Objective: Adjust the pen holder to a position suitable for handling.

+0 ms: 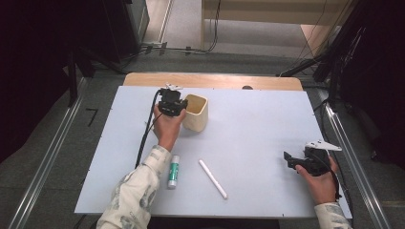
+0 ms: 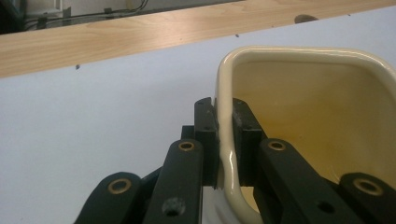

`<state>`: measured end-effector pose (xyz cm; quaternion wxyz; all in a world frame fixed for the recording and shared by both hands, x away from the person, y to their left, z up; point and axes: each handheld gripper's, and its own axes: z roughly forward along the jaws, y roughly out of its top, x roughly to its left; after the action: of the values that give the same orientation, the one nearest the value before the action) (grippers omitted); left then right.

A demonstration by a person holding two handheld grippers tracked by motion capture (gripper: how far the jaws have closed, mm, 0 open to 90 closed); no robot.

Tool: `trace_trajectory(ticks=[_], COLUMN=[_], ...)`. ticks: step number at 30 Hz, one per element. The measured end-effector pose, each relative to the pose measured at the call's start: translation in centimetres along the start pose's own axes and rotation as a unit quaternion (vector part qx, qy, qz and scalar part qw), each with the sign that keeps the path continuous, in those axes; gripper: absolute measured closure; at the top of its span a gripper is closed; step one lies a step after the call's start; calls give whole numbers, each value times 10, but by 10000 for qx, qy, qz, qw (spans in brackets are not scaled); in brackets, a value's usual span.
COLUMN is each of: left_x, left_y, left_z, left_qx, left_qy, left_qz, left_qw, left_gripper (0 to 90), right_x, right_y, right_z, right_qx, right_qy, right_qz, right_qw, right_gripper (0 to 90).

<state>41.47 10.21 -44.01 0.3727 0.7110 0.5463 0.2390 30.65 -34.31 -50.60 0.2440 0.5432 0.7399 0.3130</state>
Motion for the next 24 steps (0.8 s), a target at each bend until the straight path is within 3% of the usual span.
trace_trajectory(ticks=[2,7,24], left_x=[-11,-23,-55], left_y=[3,5,12], left_z=[3,7,20], left_qx=[8,-13,-31], left_qy=[-26,-46,-57], left_qz=[93,156,361], left_qw=[10000,9999,9993], left_gripper=[848,848,848], right_x=[0,0,-1], right_y=[0,0,0], right_z=[0,0,-1], right_qx=[0,1,-15], right_qy=[-4,-3,17], right_qz=[10,29,31], right_qw=[10000,10000,10000], right_gripper=[114,114,114])
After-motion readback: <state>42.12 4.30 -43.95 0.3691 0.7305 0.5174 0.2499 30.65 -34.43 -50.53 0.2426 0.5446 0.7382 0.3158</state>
